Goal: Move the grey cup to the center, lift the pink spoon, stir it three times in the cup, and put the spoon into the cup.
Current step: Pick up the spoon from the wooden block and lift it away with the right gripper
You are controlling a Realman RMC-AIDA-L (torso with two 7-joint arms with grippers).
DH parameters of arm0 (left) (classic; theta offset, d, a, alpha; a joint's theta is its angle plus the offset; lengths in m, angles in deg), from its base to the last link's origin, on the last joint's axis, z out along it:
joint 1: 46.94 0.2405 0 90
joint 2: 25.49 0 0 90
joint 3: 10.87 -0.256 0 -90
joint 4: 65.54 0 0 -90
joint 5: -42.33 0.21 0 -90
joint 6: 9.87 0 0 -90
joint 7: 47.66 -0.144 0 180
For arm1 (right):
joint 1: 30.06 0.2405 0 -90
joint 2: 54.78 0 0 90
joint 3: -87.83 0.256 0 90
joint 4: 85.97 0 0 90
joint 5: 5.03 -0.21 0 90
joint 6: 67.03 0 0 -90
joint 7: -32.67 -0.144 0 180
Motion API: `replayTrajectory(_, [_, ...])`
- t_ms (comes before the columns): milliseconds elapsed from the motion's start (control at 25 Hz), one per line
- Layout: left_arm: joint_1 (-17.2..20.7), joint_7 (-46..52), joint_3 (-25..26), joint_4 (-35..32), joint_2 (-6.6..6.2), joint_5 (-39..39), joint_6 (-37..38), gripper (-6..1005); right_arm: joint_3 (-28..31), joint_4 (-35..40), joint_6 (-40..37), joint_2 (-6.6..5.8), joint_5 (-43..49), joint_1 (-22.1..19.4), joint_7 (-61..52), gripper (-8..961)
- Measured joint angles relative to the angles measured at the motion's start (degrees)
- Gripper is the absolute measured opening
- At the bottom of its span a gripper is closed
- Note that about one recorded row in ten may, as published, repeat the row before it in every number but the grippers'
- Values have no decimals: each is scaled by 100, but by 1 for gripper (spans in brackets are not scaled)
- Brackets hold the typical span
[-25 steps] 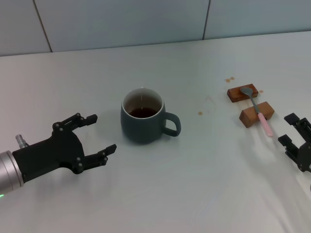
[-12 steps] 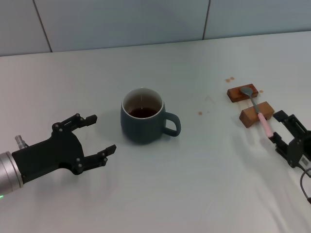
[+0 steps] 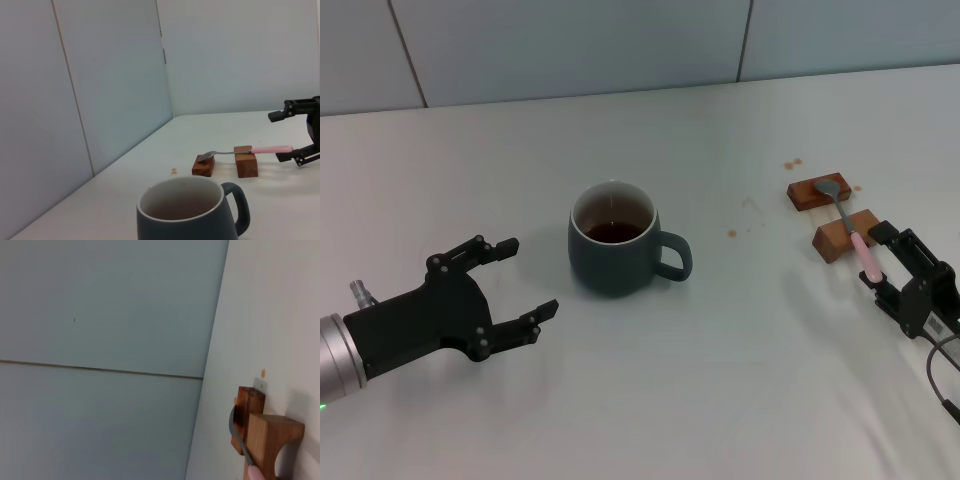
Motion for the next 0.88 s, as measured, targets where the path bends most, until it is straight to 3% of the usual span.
replayTrajectory(600, [-17,-21,0,19,8,6,0,843,3,-119,346,-13,79,67,-75,711])
replayTrajectory(840, [7,-27,0,-7,9,9,-1,843,94,-134,326,8,51,-40,81,483])
replayTrajectory(880, [7,-27,0,-7,9,9,-1,843,133,-146,311,11,37,-65,141,362])
